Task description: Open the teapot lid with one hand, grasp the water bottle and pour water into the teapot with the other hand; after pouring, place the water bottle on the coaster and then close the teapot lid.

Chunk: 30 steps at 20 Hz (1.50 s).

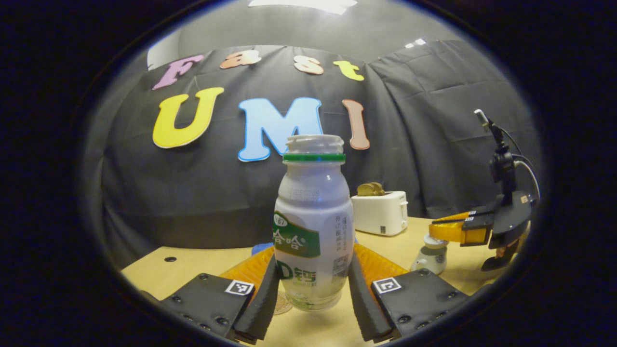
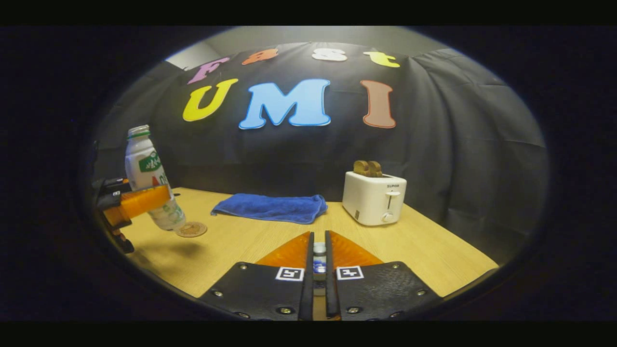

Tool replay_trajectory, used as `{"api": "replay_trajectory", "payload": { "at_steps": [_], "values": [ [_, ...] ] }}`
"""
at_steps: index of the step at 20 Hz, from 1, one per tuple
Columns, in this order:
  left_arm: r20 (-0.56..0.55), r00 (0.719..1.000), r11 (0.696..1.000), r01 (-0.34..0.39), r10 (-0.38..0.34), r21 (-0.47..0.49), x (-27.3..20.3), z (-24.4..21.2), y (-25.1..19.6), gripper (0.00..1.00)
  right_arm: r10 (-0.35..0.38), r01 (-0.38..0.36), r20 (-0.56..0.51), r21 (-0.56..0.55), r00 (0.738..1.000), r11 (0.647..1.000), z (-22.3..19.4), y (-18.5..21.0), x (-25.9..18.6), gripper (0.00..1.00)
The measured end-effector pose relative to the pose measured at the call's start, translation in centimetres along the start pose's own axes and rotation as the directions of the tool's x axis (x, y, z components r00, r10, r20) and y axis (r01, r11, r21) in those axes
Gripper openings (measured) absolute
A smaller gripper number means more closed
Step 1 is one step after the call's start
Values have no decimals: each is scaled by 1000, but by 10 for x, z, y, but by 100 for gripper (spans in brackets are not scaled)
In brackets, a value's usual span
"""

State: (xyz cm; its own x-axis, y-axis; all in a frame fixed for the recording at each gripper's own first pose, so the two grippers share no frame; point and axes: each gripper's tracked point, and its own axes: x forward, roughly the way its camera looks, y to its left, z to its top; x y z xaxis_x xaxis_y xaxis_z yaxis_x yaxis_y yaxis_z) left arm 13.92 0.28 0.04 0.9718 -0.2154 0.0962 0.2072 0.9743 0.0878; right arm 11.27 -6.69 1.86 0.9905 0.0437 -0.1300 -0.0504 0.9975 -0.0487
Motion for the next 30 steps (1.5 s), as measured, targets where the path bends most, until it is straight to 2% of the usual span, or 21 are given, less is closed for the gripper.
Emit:
{"api": "replay_trajectory", "payload": {
  "at_steps": [5, 13, 19, 20, 21, 22, 23, 24, 25, 26, 27, 29, 30],
  "values": [
    [-34, 998, 997, -63, 62, -40, -11, -1, 35, 75, -14, 14, -24, 5, 1000, 1000, -12, 0, 9, 10],
    [-62, 992, 993, -109, 106, -37, -9, -15, 43, 75, -27, 27, -1, 7, 1000, 1000, -13, -1, 7, 11],
    [-85, 988, 990, -133, 130, -34, -10, -14, 54, 75, -19, 20, -28, 34, 999, 999, -26, -1, 6, 10],
    [-86, 987, 990, -137, 134, -31, -8, -12, 56, 75, -22, 22, -27, 33, 999, 999, -27, -2, 8, 27],
    [-86, 987, 990, -138, 135, -28, -9, -11, 56, 75, -22, 23, -24, 38, 999, 999, -26, -2, 7, 10],
    [-88, 987, 990, -138, 134, -31, -9, -13, 56, 75, -24, 26, -28, 43, 999, 999, -28, -3, 9, 0],
    [-93, 987, 990, -135, 131, -37, -8, -15, 56, 75, -24, 25, -25, 53, 999, 998, -27, -3, 8, 11],
    [-103, 986, 990, -134, 128, -48, -6, -18, 55, 75, -39, 40, -24, 60, 999, 997, -26, -6, 7, 11],
    [-111, 985, 989, -136, 129, -59, -5, -21, 55, 75, -52, 52, -15, 64, 999, 997, -26, -9, 6, 16],
    [-116, 985, 988, -140, 132, -69, -2, -24, 57, 75, -71, 71, -2, 62, 997, 996, -23, -12, 2, 7],
    [-122, 983, 987, -144, 134, -77, 2, -27, 60, 75, -72, 72, 14, 53, 997, 996, -19, -10, -1, 38],
    [-143, 979, 984, -156, 142, -90, 9, -39, 66, 75, -70, 68, 45, 36, 997, 997, -12, -6, -5, 61],
    [-152, 979, 982, -155, 138, -105, 16, -43, 68, 75, -63, 61, 59, 29, 996, 998, -10, -2, -6, 66]
  ]
}}
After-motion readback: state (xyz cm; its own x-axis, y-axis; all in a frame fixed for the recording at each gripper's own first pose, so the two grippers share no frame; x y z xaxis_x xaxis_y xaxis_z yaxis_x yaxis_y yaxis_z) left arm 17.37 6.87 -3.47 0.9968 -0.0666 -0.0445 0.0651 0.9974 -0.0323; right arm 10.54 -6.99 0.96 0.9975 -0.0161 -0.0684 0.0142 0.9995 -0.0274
